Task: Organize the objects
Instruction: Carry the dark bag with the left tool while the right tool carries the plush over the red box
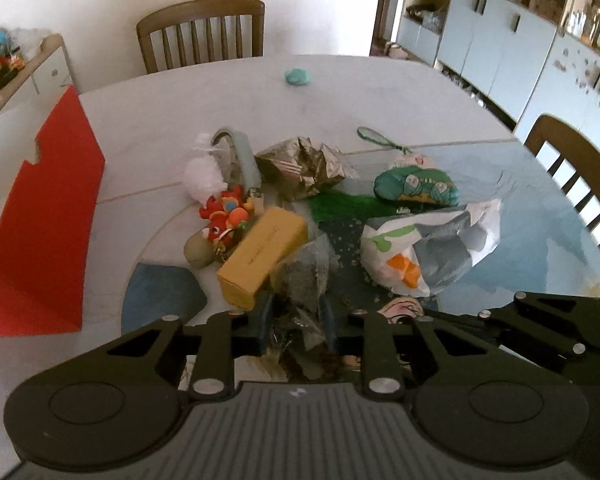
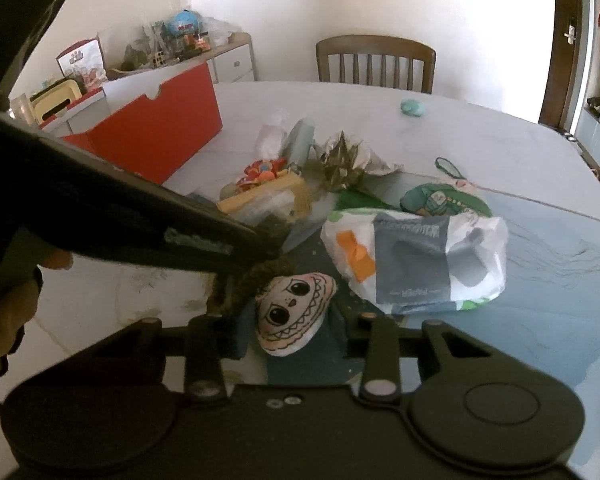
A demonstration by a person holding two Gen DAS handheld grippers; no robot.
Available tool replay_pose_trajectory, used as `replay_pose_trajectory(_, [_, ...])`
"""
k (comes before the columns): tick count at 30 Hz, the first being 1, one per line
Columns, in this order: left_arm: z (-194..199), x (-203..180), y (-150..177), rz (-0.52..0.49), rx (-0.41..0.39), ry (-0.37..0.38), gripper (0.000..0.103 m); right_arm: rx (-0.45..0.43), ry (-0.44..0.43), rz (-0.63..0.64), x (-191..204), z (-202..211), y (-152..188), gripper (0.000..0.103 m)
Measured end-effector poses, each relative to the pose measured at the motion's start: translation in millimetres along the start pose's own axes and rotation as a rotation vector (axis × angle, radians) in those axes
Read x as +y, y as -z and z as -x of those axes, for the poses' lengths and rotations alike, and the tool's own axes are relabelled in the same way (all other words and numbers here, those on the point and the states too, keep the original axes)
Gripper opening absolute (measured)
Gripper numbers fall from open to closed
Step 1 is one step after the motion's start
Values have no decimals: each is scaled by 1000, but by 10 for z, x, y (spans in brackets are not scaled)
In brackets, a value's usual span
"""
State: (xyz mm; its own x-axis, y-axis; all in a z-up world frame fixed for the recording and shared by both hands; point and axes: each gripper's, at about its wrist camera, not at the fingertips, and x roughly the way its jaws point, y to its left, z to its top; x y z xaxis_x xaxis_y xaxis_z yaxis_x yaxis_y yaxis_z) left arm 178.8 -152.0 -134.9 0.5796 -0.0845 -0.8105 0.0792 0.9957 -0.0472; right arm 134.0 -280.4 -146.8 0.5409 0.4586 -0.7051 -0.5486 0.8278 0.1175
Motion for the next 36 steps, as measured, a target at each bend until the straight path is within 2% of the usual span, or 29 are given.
replay_pose_trajectory(11, [498, 423, 8, 35, -44, 71, 24, -42, 50, -40, 95, 427, -123, 37])
replay_pose_trajectory(20, [970, 1159, -60, 92, -83, 55, 24, -113, 45, -57, 498, 631, -542, 37])
replay_pose_trajectory(30, [1294, 2066, -136, 138, -146, -11, 24, -139, -30, -12, 1145, 392, -1134, 37])
replay_pose_trajectory(36, [1309, 2553, -260, 141, -156, -58, 24, -129, -75, 27, 1545, 117, -1510, 37])
